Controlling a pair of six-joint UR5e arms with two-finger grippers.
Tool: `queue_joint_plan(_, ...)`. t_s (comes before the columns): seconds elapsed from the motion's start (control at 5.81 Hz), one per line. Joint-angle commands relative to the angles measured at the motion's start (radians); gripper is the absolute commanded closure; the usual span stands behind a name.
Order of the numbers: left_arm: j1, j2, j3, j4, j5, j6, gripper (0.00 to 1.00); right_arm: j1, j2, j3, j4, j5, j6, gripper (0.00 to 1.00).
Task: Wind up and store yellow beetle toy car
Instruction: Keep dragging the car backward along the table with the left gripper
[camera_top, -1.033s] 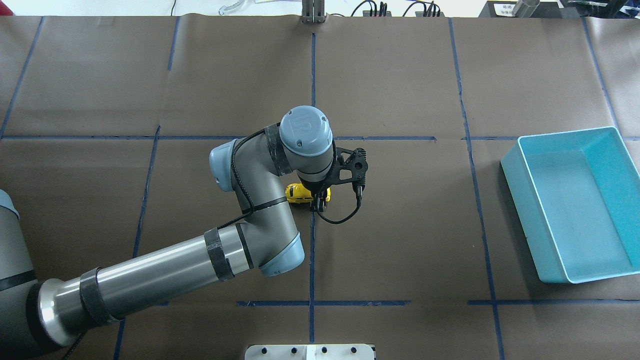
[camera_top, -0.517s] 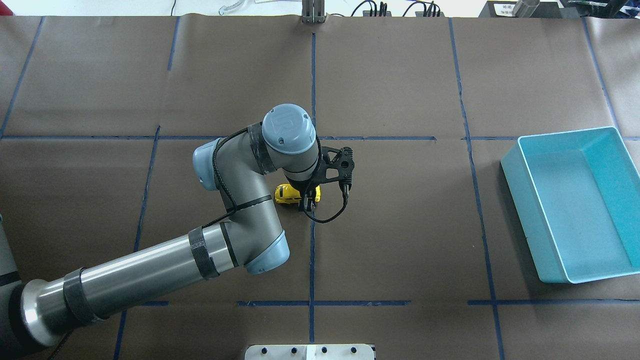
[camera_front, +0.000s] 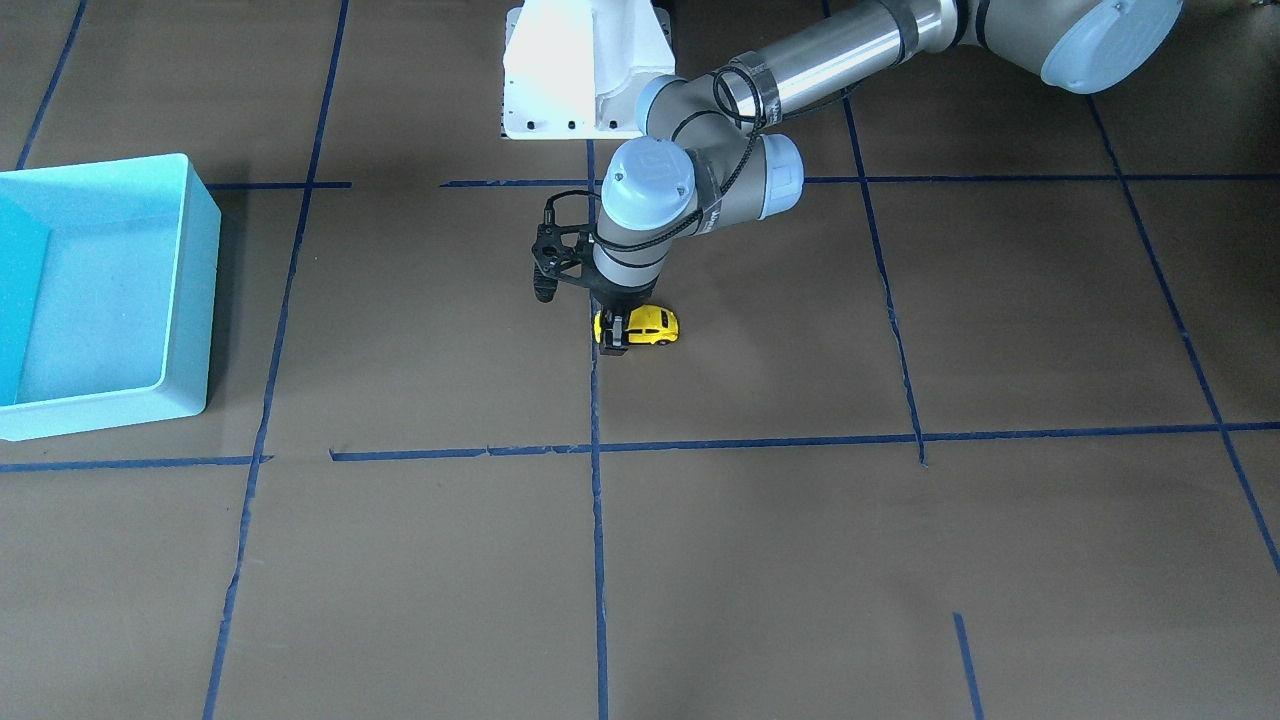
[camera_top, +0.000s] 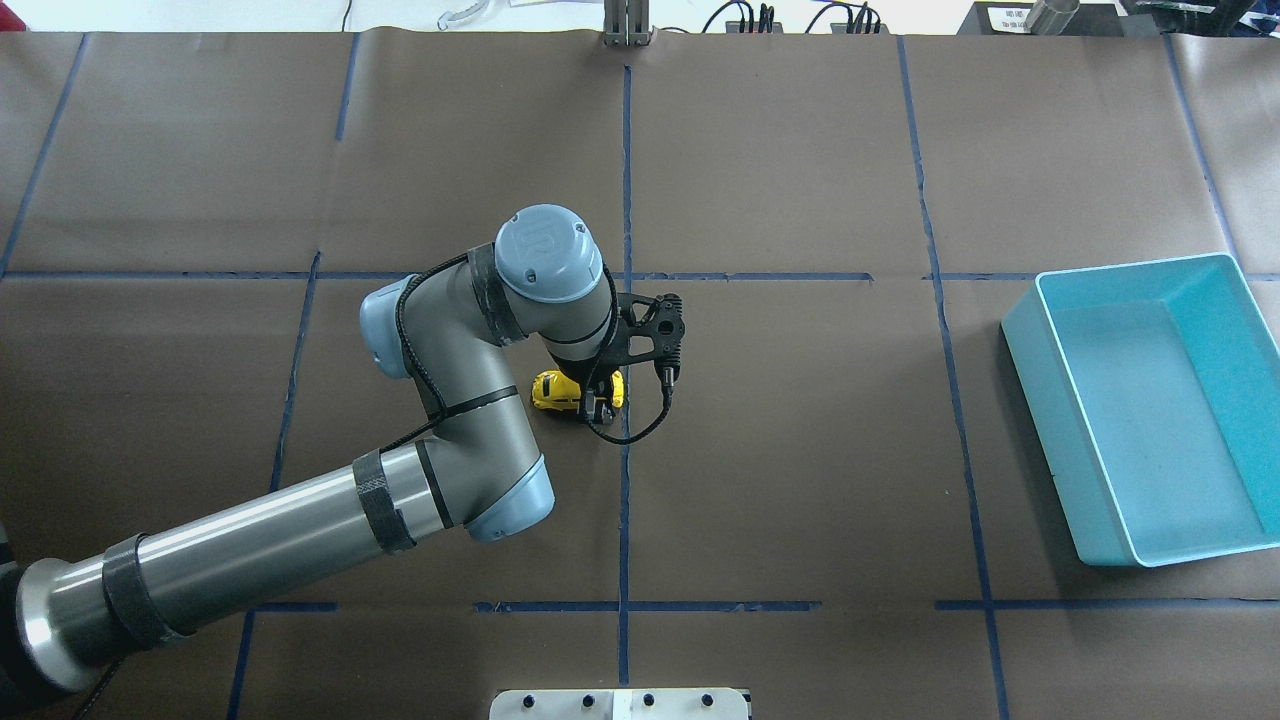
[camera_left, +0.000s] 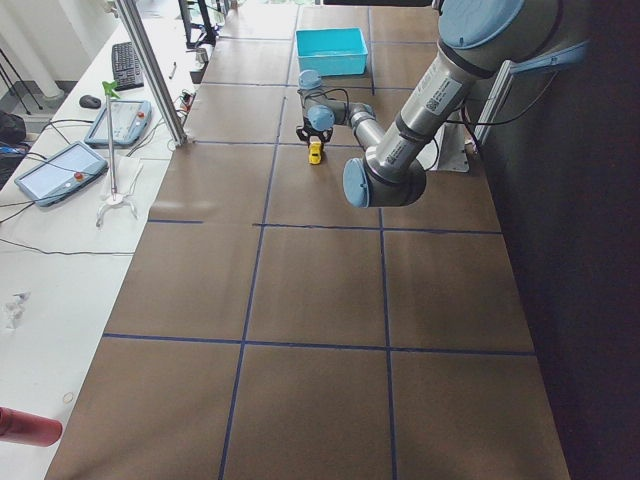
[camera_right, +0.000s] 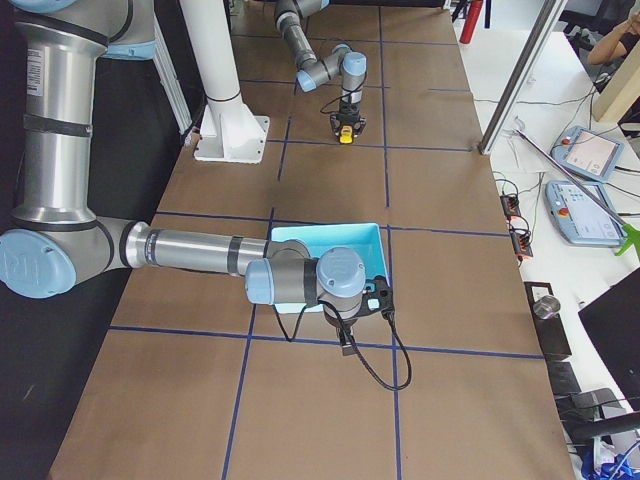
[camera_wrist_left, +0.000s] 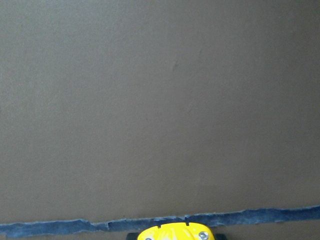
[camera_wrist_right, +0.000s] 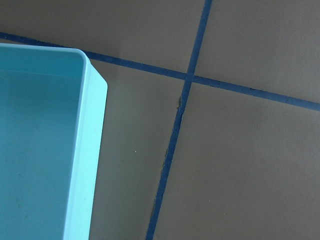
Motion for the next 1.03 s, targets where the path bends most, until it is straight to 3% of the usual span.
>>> queue_joint_plan(0.0, -0.005, 0.034, -0.030, -0.007, -0.008, 0.001, 1.00, 0.000, 0.000, 0.001, -0.001, 0.000, 0.000, 0.00)
queue_joint_plan(0.52, -0.013, 0.077, -0.070, -0.018, -0.023, 0.003, 1.00, 0.000, 0.000, 0.001, -0.001, 0.002, 0.000, 0.00)
queue_joint_plan(0.69, -0.011, 0.077, -0.068, -0.019, -0.023, 0.056, 0.65, 0.000, 0.000, 0.001, -0.001, 0.000, 0.000, 0.00)
queue_joint_plan(0.86, -0.014, 0.077, -0.070, -0.018, -0.021, 0.069, 0.01, 0.000, 0.000, 0.001, -0.001, 0.002, 0.000, 0.00)
